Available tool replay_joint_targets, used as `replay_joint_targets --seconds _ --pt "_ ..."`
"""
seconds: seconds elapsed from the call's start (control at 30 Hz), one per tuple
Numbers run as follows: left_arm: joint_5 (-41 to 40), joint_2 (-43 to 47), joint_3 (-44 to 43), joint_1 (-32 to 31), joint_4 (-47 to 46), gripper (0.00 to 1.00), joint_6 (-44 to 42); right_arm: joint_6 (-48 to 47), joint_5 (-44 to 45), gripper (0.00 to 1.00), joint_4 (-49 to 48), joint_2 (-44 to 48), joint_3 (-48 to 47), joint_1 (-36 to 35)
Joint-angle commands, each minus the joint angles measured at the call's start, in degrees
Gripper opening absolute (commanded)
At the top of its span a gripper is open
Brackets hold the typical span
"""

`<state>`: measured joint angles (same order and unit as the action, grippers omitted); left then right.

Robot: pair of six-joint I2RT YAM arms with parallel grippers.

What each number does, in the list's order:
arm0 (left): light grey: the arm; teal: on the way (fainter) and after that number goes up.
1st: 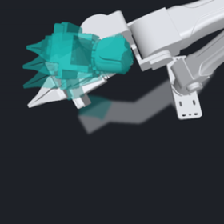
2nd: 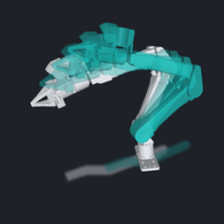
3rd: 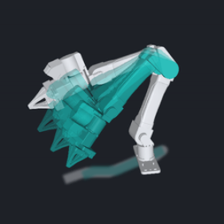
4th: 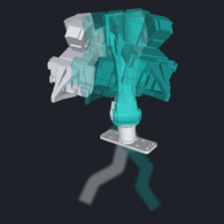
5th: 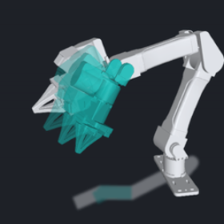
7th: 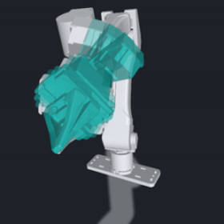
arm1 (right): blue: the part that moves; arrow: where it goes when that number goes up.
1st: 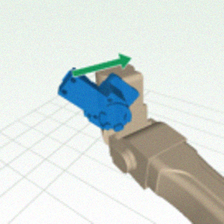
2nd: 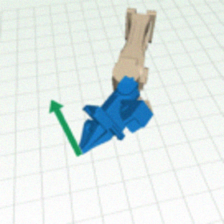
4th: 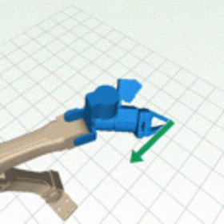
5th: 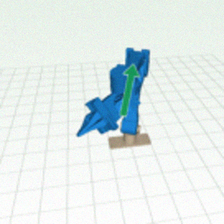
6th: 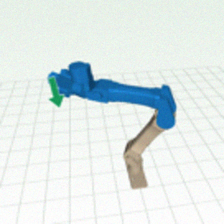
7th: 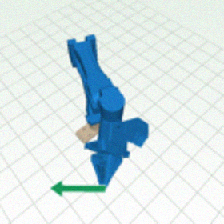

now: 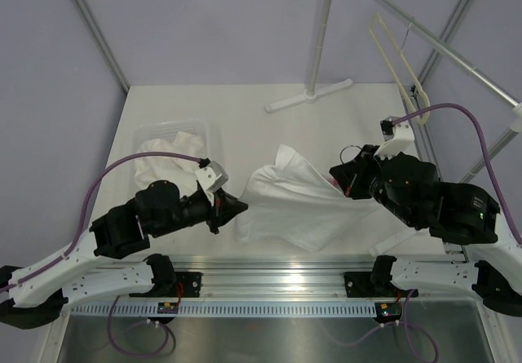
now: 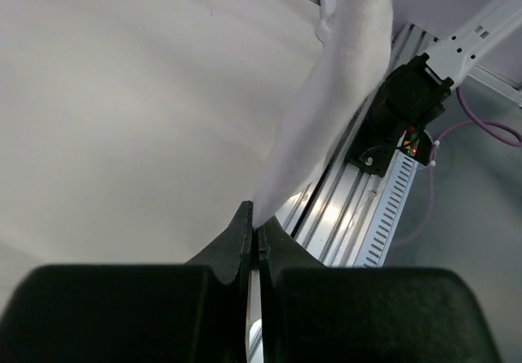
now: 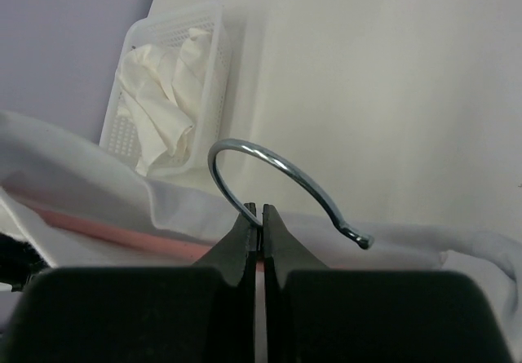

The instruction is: Remove the skirt from the hanger

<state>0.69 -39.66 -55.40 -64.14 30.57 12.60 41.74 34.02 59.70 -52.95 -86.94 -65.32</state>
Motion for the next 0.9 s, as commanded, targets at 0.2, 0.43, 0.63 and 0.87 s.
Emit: replay_joint_targets --seconds 0.2,0.43,0.63,0.87 --pt "-17.11 9.50 3.53 -0.28 -4.72 0.00 3.83 5.90 8.69 0.00 5.15 4.60 0.45 -0.33" --pt "-20.55 13.91 5.65 -0.28 -3.41 0.00 5.59 13.80 16.94 0.00 11.22 9.09 -0.07 -0.33" --pt "-20.02 14.17 6.53 -0.28 -2.79 0.00 5.77 17.94 20.91 0.00 14.56 13.04 -0.69 -0.25" --pt "-18.18 13.38 7.32 -0.20 -3.23 0.00 5.59 18.73 22.23 0.00 17.29 14.80 -1.75 -0.25"
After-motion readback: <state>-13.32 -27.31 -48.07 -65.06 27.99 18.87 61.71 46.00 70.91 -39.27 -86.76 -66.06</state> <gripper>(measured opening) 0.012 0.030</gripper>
